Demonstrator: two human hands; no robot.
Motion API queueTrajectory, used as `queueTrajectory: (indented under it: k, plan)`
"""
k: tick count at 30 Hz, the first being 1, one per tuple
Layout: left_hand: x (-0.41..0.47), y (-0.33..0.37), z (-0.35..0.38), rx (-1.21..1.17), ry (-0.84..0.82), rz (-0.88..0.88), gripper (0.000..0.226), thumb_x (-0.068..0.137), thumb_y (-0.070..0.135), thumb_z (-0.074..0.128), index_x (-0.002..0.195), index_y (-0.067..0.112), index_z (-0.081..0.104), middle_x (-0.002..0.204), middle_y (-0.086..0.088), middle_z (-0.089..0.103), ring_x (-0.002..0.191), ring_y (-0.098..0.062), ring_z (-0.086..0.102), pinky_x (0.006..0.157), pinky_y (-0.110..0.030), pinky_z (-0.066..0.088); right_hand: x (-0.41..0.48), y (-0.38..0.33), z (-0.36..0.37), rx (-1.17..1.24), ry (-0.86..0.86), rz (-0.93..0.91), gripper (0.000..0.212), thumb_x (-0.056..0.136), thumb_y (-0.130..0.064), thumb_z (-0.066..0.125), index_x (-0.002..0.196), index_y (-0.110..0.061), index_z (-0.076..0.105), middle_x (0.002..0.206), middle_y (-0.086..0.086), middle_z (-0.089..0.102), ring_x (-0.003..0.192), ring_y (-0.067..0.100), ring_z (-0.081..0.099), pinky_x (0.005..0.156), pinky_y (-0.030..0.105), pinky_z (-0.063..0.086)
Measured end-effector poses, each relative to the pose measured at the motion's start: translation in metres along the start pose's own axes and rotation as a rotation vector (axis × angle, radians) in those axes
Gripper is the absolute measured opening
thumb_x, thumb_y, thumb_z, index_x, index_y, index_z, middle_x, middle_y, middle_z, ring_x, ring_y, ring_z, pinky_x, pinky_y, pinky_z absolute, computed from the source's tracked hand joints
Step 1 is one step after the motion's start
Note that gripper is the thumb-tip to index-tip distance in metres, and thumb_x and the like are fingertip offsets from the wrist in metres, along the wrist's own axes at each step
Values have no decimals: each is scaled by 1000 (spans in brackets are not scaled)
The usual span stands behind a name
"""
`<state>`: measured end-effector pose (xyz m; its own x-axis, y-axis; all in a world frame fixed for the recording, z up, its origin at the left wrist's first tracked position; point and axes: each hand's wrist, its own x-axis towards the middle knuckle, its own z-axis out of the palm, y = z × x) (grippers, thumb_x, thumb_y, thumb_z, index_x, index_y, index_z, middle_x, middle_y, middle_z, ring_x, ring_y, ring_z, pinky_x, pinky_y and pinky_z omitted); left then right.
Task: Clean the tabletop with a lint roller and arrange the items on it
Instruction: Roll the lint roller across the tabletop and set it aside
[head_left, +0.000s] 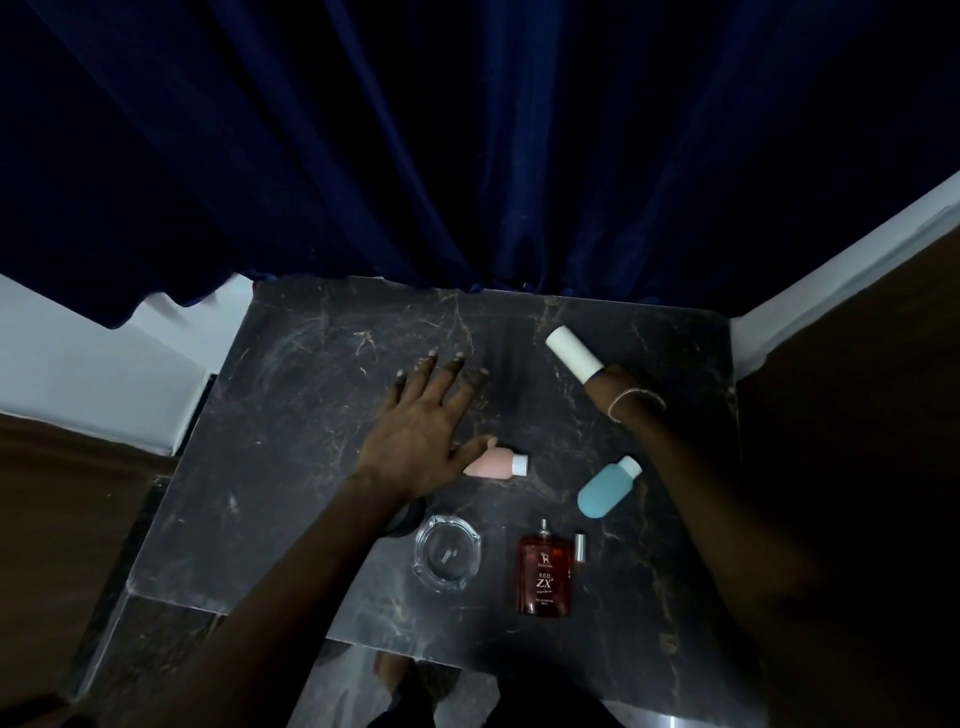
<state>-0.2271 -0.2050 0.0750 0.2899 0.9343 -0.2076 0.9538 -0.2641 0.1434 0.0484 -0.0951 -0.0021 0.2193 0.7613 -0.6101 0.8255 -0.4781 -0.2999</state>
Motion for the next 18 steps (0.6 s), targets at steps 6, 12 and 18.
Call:
queueTrajectory:
  k: [6, 12, 18]
  plan:
    - [2, -3, 3, -5, 66, 24, 86, 94, 78, 33, 164, 31, 15, 173, -6, 20, 162, -33, 12, 128, -60, 21, -33, -13, 54, -16, -53, -49, 45, 92, -37, 55, 129, -12, 62, 132, 16, 62, 118, 36, 62, 96, 42, 51]
    - [1, -4, 3, 1, 67, 12, 85, 95, 78, 34, 164, 32, 12, 173, -5, 18, 162, -33, 12, 128, -60, 22, -44, -19, 79, -42, -82, -54, 43, 91, -31, 53, 126, -10, 65, 130, 17, 64, 117, 36, 63, 97, 40, 52]
    - [0, -5, 7, 5, 26, 4, 86, 95, 78, 32, 164, 31, 14, 173, -5, 17, 162, -33, 10, 127, -60, 22, -13, -9, 36, -59, 31, -63, 45, 93, -38, 56, 128, -12, 64, 130, 16, 63, 116, 36, 63, 95, 42, 52]
